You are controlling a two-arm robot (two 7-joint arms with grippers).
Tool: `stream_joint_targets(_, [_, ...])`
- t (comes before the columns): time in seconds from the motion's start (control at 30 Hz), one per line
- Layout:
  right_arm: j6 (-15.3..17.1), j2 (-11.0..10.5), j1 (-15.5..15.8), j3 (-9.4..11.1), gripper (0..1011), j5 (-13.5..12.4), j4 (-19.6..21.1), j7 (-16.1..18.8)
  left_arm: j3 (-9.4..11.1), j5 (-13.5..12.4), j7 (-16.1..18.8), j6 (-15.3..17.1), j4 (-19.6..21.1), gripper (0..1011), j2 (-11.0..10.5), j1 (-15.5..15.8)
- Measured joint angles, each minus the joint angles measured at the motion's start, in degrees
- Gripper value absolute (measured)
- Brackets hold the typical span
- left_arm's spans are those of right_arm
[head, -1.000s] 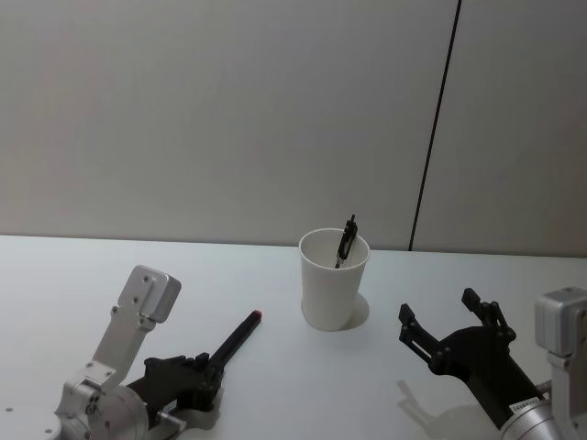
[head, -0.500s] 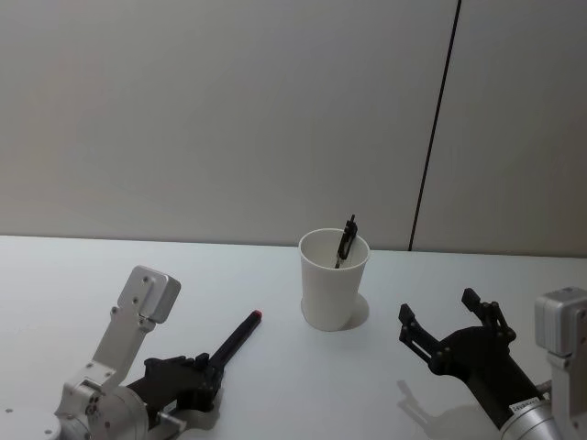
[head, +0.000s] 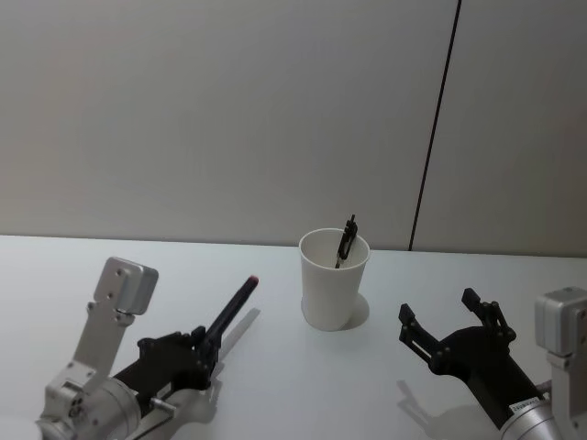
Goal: Place the pen into the pen holder.
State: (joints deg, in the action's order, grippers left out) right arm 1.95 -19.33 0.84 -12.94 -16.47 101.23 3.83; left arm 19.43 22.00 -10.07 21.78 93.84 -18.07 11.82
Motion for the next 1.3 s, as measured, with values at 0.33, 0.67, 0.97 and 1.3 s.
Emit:
stream_joint_targets(0.33, [0.0,0.0,0.0,0.0,1001,0.0,0.0,0.0,-2.4,0.9,-2.7,-10.1,0.5,202,0.7,-1.8])
stream_joint_targets(0.67, [0.0,0.0,0.0,0.0,1001,0.0,0.0,0.0,-4.0,3.7,-7.4,-19.2,0.1,202,1.3,-2.4])
stream_joint_targets(0.97, [0.0,0.0,0.0,0.0,1001,0.0,0.0,0.0,-4.5,8.3,-14.6,-26.7,-1.7,201,1.9,-1.4])
stream_joint_targets(1.3, [0.0,0.0,0.0,0.0,1001,0.0,0.0,0.0,-3.4,13.5,-22.8,-31.0,-4.5,201,2.7,1.1])
